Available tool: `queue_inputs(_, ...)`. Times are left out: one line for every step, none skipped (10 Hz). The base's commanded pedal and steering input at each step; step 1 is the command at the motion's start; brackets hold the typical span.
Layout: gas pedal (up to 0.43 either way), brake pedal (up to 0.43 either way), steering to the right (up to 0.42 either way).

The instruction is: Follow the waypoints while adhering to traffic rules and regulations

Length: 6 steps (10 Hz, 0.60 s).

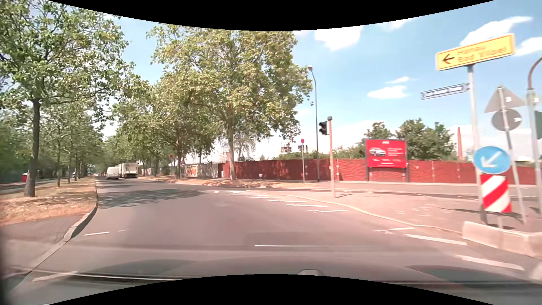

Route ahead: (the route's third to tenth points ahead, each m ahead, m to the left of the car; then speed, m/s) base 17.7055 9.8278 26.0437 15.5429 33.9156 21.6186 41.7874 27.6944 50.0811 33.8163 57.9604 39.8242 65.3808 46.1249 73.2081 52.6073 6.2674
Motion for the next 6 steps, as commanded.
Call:
queue_inputs(0.087,0.0,-0.315)
queue_inputs(0.11,0.0,-0.311)
queue_inputs(0.118,0.0,-0.31)
queue_inputs(0.13,0.0,-0.304)
queue_inputs(0.13,0.0,-0.296)
queue_inputs(0.138,0.0,-0.284)
